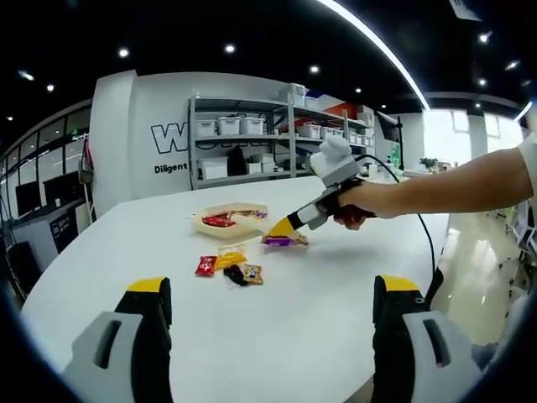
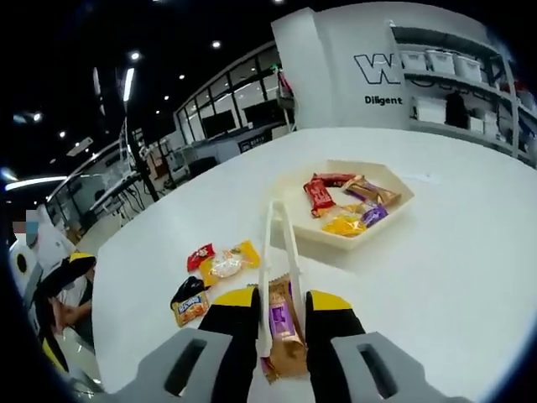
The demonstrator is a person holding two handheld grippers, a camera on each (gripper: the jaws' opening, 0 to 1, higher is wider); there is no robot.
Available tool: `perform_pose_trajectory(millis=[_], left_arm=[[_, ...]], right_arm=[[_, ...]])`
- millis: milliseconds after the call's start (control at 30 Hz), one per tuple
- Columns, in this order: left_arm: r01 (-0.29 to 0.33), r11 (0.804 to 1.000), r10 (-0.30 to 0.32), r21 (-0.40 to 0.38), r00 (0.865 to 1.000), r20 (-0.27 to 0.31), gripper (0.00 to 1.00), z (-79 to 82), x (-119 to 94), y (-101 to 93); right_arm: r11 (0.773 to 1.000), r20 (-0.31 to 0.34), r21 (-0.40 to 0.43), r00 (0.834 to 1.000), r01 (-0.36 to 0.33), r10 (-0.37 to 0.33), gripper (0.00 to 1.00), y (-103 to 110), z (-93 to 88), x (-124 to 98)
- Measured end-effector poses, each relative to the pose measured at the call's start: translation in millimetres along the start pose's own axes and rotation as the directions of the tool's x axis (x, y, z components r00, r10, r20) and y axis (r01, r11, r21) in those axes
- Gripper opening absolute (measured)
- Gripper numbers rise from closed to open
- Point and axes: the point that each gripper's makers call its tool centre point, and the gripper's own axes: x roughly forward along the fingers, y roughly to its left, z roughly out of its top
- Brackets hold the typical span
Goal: Place the target food into the container with the food tongs after gripping and lifting it, then release it inside without dropping or visibly crushing the food.
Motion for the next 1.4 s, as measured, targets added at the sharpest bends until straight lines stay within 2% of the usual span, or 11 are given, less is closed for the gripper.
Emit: perform_pose_trajectory(millis=[267,667,733,800,1067,1200,1400], left_arm=[[0.011,1.000,-0.011,0.007,1.000,-0.003,0.98,0.1,3.5,-6.2],[0.015,1.000,-0.014,0.014,1.000,-0.012,0.98,-1.8,4.4,-7.9],[0.012,1.000,-0.012,0.018,1.000,-0.013,0.98,-1.4,4.5,-7.5],[0.013,1.000,-0.013,0.020,1.000,-0.013,0.98,-0.8,4.4,-7.2],[0.012,1.000,-0.012,0.024,1.000,-0.015,0.98,-0.8,5.5,-6.5],[0.026,1.000,-0.026,0.017,1.000,-0.009,0.98,0.2,8.6,-11.4],[0.053,0.999,-0.053,0.008,0.999,-0.010,0.98,-1.6,17.0,-16.3]], right_arm=[[0.999,0.006,0.052,1.000,-0.015,0.015,0.16,-2.7,-9.7,0.4],[0.996,0.005,0.090,1.000,-0.027,0.027,0.19,1.7,-9.3,1.3],[0.997,-0.002,0.072,1.000,-0.018,0.019,0.16,2.6,-9.9,0.8],[1.000,0.002,0.003,1.000,0.005,-0.005,0.14,-0.3,-7.5,-0.5],[0.998,0.056,-0.055,0.998,0.029,-0.026,0.11,-10.2,7.6,-8.5],[0.998,0.086,-0.057,0.996,-0.001,0.006,0.12,-6.7,15.1,-17.2],[0.996,0.085,-0.082,0.996,-0.031,0.038,0.12,4.7,11.6,-27.9]])
